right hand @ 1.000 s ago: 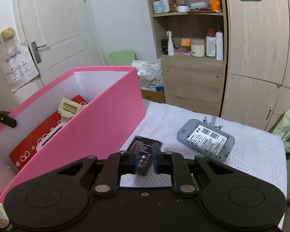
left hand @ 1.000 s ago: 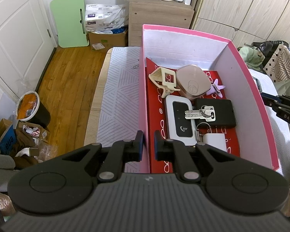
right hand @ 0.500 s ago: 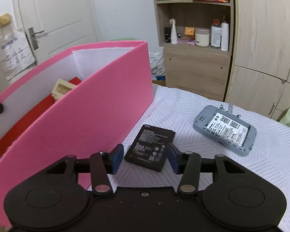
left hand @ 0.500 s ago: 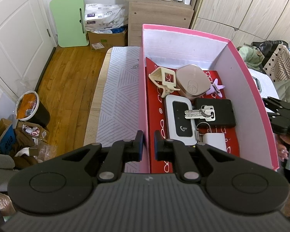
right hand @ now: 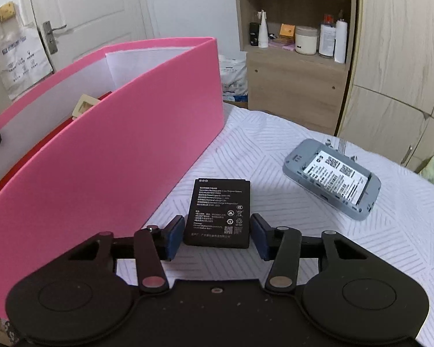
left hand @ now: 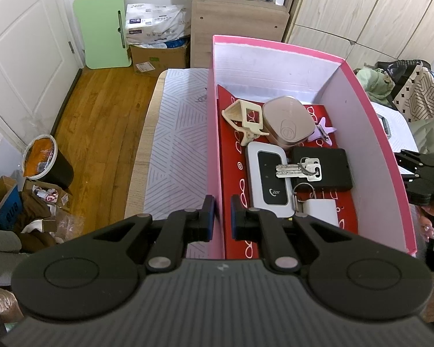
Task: Organize rigid objects
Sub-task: 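Grasp the black phone battery on the bed with the right gripper, then carry the black battery into the box onto the white router and release, then grasp the grey pocket Wi-Fi router on the bed with the right gripper, then carry the grey router into the box beside the black battery and release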
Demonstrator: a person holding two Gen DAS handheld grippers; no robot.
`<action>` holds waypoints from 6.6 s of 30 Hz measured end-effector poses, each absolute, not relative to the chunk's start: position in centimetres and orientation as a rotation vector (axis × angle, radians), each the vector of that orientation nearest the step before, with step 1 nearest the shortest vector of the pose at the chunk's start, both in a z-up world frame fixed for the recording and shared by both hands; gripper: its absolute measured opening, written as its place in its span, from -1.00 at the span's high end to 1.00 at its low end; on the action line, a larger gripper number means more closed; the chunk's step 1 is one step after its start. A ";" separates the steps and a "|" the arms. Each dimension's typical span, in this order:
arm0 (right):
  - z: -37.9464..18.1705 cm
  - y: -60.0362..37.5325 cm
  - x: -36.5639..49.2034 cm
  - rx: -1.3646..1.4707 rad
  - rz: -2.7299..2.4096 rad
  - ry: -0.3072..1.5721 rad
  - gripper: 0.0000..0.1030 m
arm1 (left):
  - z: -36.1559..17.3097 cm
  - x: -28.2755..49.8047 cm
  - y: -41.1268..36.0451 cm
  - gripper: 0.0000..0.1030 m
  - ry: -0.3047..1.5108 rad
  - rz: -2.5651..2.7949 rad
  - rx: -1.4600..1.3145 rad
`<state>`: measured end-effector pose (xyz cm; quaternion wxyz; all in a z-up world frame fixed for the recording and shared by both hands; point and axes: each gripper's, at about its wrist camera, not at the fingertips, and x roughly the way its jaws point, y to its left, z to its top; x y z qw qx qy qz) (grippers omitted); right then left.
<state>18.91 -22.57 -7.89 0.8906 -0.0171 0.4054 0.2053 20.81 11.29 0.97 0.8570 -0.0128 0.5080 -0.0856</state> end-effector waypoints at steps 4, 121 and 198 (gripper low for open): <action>-8.1 -21.4 19.6 -0.100 0.428 0.842 -0.27 | 1.0 20.8 11.4 0.83 1.067 -0.179 -0.025; -7.4 -29.3 27.9 -0.177 0.493 0.948 -0.33 | 0.7 21.1 10.8 0.90 1.086 -0.161 -0.001; 2.3 -9.8 19.3 0.021 1.028 0.957 -0.25 | 0.2 21.2 12.1 0.85 1.079 -0.222 -0.072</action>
